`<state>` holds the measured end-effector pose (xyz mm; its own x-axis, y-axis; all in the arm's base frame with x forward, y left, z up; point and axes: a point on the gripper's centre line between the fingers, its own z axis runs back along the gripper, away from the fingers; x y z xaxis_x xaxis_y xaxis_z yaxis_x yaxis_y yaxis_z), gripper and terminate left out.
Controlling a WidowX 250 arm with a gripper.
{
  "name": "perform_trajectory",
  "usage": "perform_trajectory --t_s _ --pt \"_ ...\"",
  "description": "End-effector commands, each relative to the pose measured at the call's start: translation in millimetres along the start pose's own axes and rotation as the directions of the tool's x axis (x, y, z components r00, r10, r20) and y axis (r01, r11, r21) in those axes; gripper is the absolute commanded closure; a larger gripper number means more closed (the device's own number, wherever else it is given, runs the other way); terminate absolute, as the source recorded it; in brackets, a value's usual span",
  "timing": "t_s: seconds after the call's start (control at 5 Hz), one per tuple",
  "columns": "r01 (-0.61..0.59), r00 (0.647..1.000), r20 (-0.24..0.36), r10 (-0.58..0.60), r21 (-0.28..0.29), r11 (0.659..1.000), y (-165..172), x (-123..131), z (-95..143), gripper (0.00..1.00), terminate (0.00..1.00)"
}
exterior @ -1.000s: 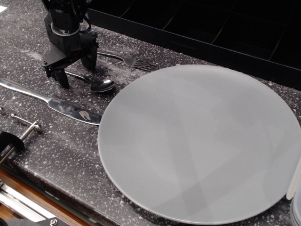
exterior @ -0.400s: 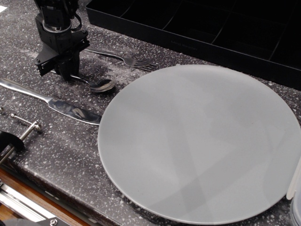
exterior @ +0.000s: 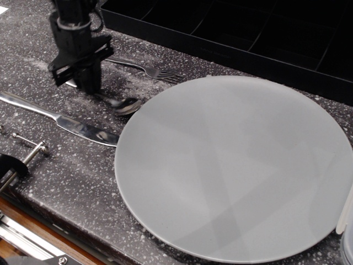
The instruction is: Put spoon on plate
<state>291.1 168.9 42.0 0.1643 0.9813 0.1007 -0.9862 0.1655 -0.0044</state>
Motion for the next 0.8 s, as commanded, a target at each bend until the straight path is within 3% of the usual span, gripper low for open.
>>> perform_trajectory --t_s 0.0,0.2,0.6 --pt "0.057 0.995 -0.081 -0.066 -0.102 0.993 -1.4 -31.4 87.4 1.0 0.0" --pt "0.088 0.992 -0.082 -0.1 -0.137 0.987 2.9 -72.4 93.2 1.0 0.0" --pt "0.124 0.992 -0.024 -0.128 -0.123 0.985 3.8 -141.3 66.6 1.0 0.0"
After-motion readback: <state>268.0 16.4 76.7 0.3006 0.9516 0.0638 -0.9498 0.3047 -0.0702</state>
